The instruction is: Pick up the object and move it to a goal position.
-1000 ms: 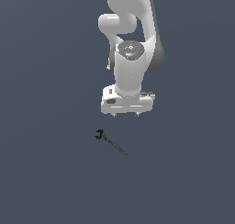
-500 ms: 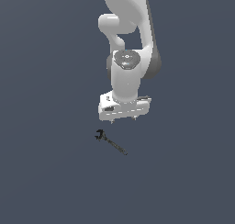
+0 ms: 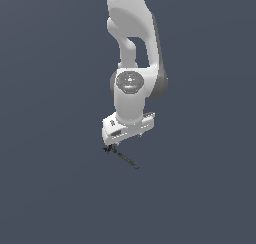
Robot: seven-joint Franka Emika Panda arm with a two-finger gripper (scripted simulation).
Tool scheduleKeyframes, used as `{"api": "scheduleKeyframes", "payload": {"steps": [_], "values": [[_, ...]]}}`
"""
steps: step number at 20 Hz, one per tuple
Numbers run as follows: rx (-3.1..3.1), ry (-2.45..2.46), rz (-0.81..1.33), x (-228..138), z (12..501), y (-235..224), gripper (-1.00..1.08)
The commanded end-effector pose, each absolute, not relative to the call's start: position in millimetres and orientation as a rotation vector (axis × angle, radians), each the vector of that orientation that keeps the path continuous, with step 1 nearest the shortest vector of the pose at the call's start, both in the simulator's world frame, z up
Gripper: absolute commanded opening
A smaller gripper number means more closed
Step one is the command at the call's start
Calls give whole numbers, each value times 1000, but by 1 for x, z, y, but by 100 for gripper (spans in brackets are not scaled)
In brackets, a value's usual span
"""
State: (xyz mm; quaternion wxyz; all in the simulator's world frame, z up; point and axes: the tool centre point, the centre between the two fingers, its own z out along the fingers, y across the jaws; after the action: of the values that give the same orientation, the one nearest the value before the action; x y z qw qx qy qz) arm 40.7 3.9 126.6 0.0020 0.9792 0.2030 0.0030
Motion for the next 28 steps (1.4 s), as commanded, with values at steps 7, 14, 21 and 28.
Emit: {"api": "scheduleKeyframes", "payload": {"steps": [7,14,21,28], "values": [[2987,957,2,57,94,-17,100],[2918,1158,0,65,72,-31,100],[2875,1265,0,69,60,-39,100],[2869,1281,-1,70,58,-41,100]]}}
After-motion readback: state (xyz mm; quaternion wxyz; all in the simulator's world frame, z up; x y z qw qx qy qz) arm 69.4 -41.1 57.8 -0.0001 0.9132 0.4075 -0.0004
